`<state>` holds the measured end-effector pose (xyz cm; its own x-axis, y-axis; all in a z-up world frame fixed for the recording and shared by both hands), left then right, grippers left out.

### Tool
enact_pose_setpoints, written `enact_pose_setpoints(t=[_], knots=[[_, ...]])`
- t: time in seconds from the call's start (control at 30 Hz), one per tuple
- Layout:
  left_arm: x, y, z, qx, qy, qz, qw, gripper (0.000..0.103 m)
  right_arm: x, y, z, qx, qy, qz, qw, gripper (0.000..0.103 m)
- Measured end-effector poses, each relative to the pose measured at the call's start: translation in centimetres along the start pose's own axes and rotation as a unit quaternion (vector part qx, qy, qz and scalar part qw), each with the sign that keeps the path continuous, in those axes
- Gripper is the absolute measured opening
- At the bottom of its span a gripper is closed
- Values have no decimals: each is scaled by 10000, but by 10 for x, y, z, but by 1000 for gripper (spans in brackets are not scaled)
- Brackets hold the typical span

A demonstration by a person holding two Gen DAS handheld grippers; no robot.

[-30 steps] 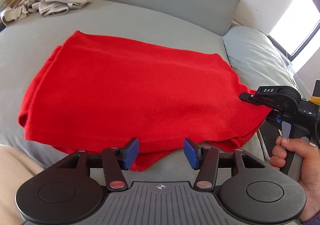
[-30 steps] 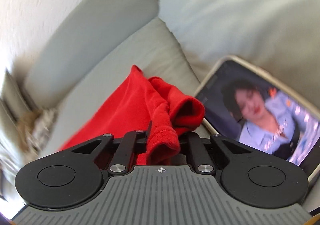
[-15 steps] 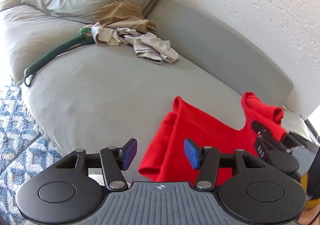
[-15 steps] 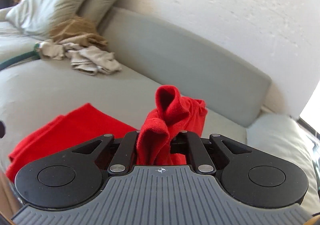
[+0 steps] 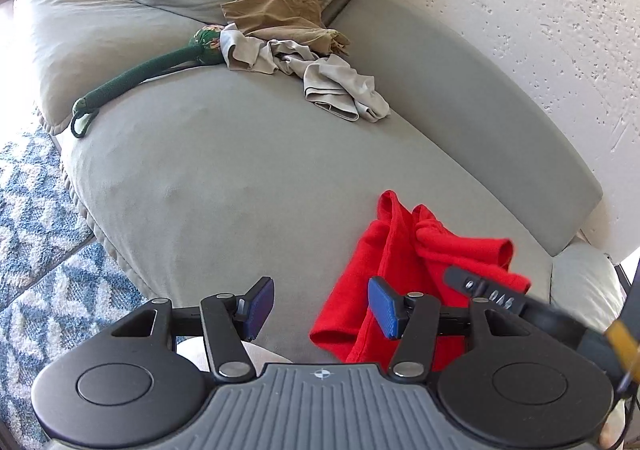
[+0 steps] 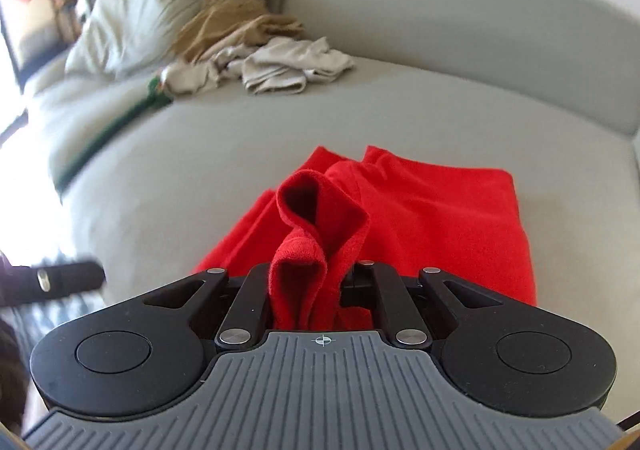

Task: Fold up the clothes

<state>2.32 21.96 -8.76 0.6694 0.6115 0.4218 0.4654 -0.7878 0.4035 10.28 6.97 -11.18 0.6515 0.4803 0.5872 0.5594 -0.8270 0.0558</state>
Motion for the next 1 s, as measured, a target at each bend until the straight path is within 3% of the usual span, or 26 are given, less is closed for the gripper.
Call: enact_pose_setpoints(t=[0.1, 0.23, 0.57, 0.63, 0.7, 0.83, 1.0], knots=[[-1, -1, 0, 22, -20, -17, 10000, 52, 13, 14, -7, 434, 127, 620, 9971, 10], [-1, -5, 0, 38, -44, -86, 9999, 53, 30, 32, -15, 1000, 291, 1417, 9844, 10], [1, -10, -1, 186, -30, -181, 9997, 53, 11, -16, 12, 860, -368, 135, 9955, 11], [1, -10, -1, 207, -34, -203, 9996, 53, 7, -21, 12, 924, -609, -145, 9938, 21], [2, -10, -4, 246, 17, -199, 9995, 53, 0, -20, 1, 1271, -636, -334, 9893, 54], [4, -9, -8, 312, 130, -199, 9992, 53, -21, -8, -34, 2329, -543, -742, 9681, 56], [1, 13, 0, 152, 55, 217, 9996, 47, -50, 46, -69, 2161, -475, -3, 9752, 56]])
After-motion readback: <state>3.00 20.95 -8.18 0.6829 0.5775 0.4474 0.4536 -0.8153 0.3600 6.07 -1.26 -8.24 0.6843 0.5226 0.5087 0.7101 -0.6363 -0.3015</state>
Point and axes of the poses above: each gripper's, at about its wrist camera, not at the fingertips, and z roughly the way its jaws point, y to its right, x to its top, the point moved 1 cm from there along z, roughly the way its jaws point, and after that the axes turned 14 degrees about -y, right-handed, at the moved point
